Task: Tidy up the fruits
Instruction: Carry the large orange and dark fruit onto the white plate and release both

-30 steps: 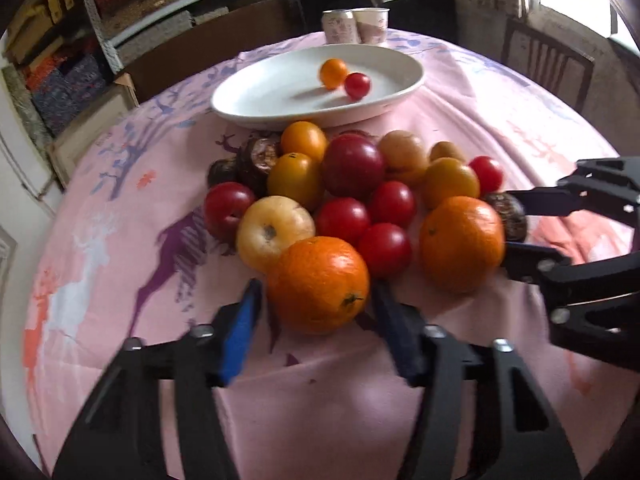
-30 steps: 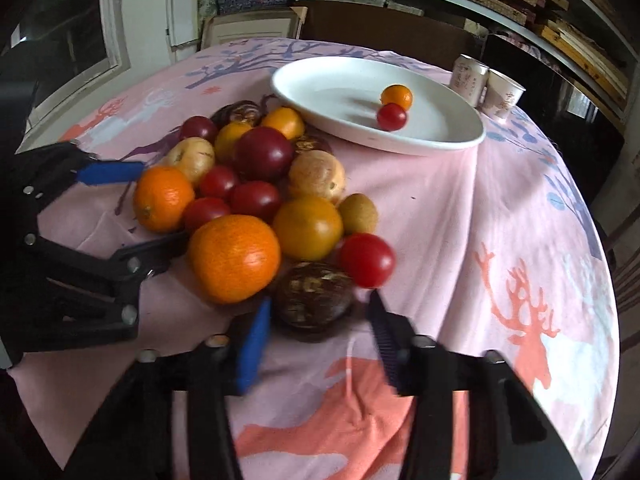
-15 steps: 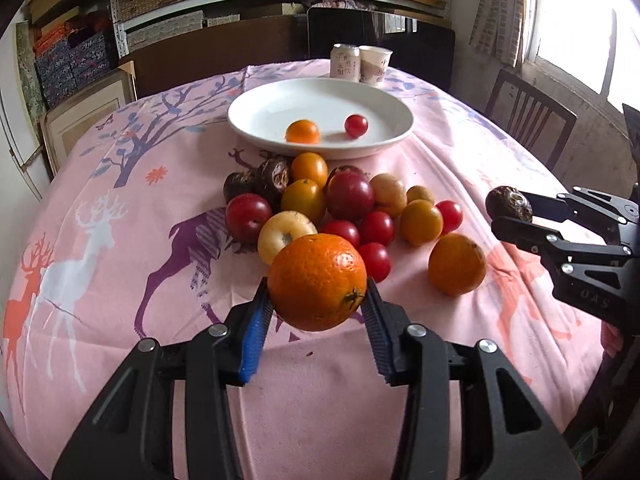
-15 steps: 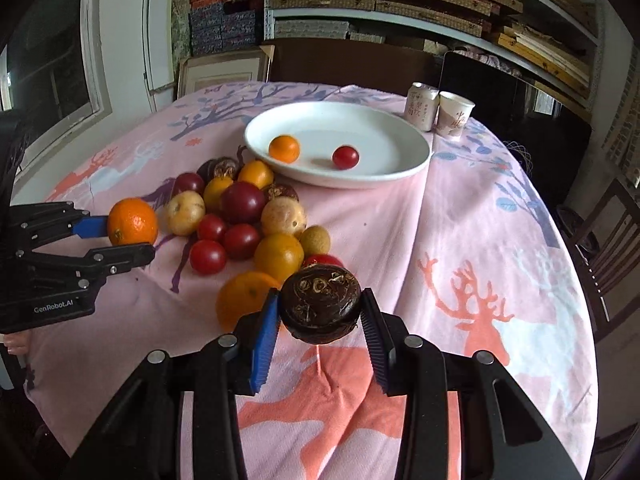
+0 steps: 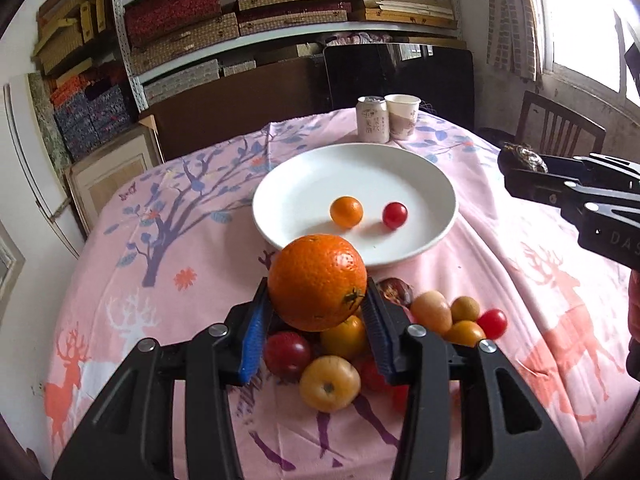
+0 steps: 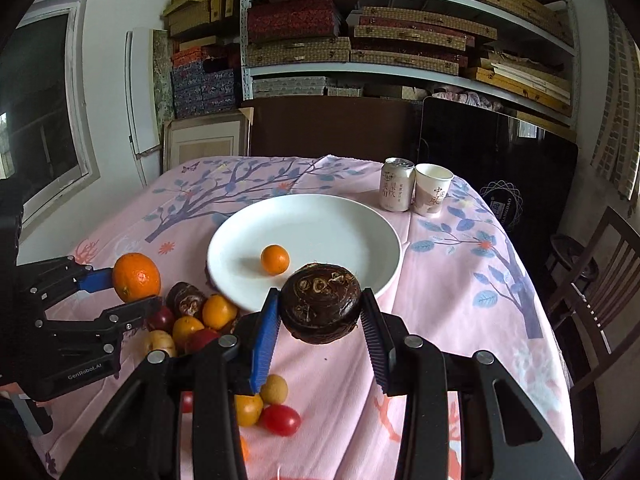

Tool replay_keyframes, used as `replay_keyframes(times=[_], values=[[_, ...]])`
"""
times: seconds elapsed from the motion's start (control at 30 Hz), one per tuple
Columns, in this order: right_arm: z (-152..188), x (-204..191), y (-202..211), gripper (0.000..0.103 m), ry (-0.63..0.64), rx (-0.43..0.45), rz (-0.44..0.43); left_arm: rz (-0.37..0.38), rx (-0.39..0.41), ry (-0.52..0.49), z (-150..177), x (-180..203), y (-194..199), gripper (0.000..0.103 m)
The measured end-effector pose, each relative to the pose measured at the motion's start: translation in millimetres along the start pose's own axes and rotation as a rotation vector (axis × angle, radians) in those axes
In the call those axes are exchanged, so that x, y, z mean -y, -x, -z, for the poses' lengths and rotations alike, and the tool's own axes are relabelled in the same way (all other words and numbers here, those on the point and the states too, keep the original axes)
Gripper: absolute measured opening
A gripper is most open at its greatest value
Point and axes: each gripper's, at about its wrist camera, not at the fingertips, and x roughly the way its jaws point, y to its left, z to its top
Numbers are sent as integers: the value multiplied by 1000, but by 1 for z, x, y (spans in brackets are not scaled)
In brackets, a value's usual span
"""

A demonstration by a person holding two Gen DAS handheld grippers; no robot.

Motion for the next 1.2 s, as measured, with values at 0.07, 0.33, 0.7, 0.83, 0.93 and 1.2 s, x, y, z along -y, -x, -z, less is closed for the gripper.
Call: replay_keyframes(times=[0.07,0.33,0.7,0.83,0.93,1.2], values=[[-7,2,-14,41,1,-8,1,-10,14,-14,-10,-3,-7,44],[-27,21,-73,41,-36,-50,22,-20,21,2,-51,-22,-56,43],[-20,31,-122,41,-49,-139,20,-58,-92,135,-62,-45,-126,43],[-20,32,-120,41,-49,-125,12,-30,-102,149,-57,-43,-132,43],[-20,31,-119,41,-48,-123,9,-22,-107,142,-57,-39,-134,43],[-17,35,-119,41,-60,-125,6,-10,-84,132,-58,-31,-128,43]])
